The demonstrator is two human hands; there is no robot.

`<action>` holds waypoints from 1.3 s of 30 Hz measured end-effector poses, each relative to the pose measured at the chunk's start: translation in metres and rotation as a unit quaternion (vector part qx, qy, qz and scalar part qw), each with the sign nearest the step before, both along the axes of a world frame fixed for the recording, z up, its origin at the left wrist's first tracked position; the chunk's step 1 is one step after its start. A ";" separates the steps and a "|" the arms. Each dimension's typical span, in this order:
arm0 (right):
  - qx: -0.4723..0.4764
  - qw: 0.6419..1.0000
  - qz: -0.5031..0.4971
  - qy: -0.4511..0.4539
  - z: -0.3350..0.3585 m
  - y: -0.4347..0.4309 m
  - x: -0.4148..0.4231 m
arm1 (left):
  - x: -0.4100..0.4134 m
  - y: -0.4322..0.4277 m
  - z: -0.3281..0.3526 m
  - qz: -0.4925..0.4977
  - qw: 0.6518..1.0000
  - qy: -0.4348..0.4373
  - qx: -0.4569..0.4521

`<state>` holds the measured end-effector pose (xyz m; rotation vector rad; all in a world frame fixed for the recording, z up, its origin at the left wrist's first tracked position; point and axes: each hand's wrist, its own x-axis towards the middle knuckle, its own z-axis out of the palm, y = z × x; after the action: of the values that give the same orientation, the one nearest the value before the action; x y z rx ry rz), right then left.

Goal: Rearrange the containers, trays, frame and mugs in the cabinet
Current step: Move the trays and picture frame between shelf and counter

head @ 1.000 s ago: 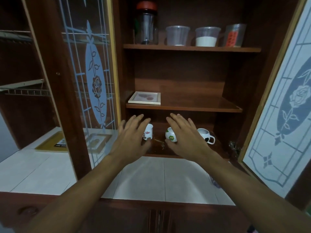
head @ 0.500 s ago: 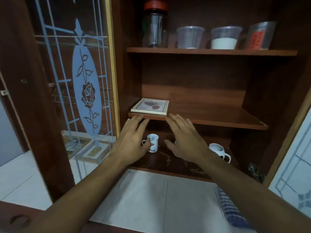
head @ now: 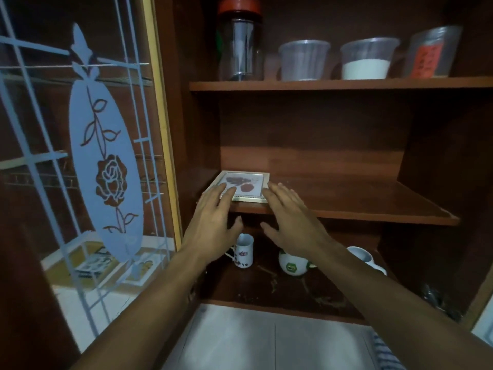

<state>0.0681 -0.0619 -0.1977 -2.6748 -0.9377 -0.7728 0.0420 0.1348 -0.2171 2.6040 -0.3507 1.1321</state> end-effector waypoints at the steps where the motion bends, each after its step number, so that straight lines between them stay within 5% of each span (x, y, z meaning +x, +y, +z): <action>1: -0.001 1.000 -0.001 0.002 0.000 0.001 0.006 | 0.006 0.000 0.002 -0.001 1.000 0.000 -0.001; 14: 0.037 0.999 0.025 0.025 0.007 0.018 0.082 | 0.076 0.008 0.015 0.021 0.998 0.045 -0.029; 23: 0.059 0.988 0.007 0.141 0.012 0.029 0.112 | 0.104 0.010 0.032 0.040 0.993 0.082 -0.074; 30: 0.013 0.966 -0.014 0.258 0.020 0.032 0.120 | 0.111 0.013 0.038 0.057 0.982 0.143 -0.114; 39: -0.038 0.961 -0.032 0.271 0.022 0.034 0.121 | 0.110 0.012 0.041 0.086 0.974 0.183 -0.101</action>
<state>0.1889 -0.0278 -0.1756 -2.7599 -0.7459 0.0064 0.1522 0.1473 -0.1763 2.6222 0.0680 0.6685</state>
